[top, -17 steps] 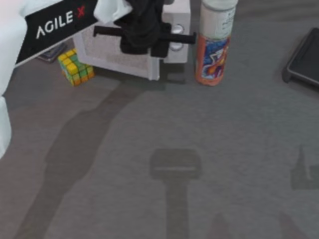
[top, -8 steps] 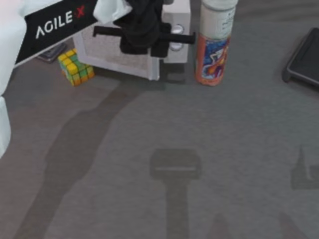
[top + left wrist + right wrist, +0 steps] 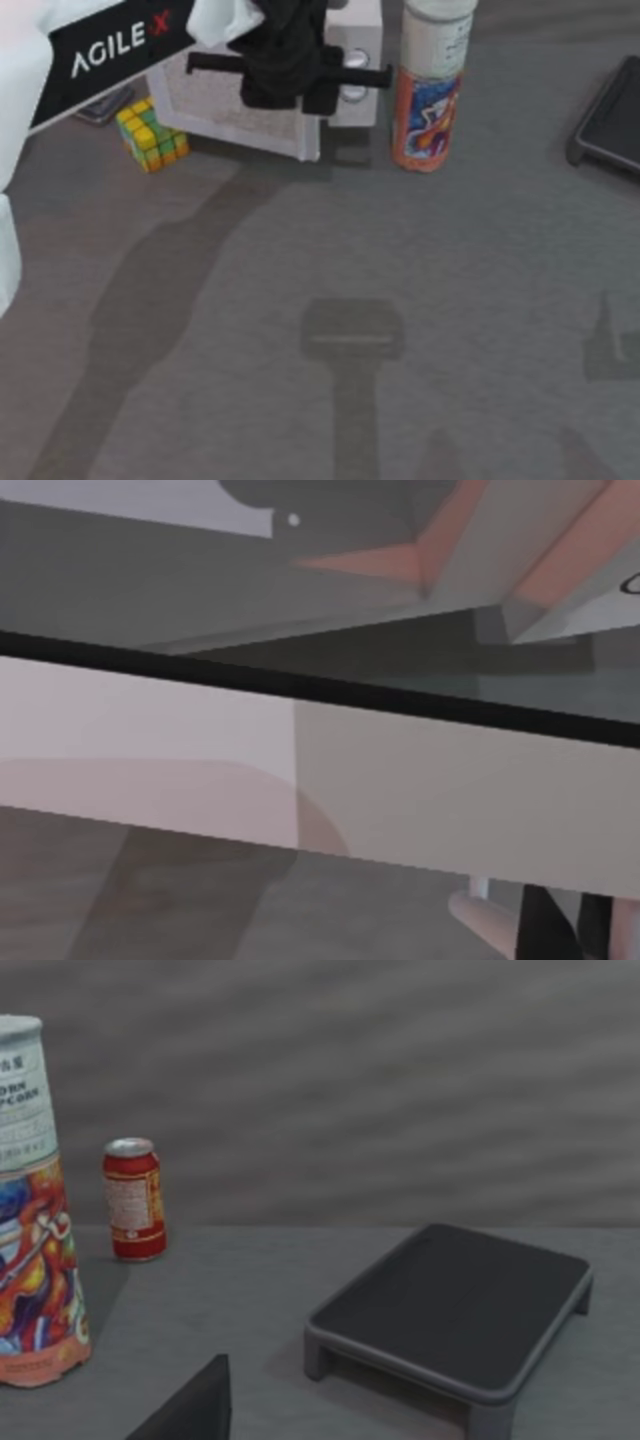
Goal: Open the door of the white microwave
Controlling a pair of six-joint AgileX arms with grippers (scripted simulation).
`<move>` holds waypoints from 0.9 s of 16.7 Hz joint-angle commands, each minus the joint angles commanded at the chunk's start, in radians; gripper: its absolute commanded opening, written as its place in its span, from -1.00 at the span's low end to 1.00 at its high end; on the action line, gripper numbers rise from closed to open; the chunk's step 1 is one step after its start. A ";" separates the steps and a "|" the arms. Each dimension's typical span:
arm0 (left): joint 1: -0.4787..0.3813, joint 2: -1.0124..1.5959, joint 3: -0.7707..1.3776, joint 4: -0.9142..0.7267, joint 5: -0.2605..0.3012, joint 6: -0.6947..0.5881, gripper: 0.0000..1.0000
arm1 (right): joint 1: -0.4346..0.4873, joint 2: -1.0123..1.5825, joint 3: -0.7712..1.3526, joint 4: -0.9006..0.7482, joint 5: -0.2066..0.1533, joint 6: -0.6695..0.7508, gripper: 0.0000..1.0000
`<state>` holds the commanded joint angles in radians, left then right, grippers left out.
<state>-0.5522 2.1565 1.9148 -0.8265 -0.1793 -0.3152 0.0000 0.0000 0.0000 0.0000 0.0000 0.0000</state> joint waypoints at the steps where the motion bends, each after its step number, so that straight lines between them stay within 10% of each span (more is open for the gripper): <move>1: 0.000 0.000 0.000 0.000 0.000 0.000 -1.00 | 0.000 0.000 0.000 0.000 0.000 0.000 1.00; 15: 0.021 -0.097 -0.152 0.071 0.062 0.114 -1.00 | 0.000 0.000 0.000 0.000 0.000 0.000 1.00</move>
<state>-0.5314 2.0591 1.7632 -0.7555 -0.1170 -0.2010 0.0000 0.0000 0.0000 0.0000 0.0000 0.0000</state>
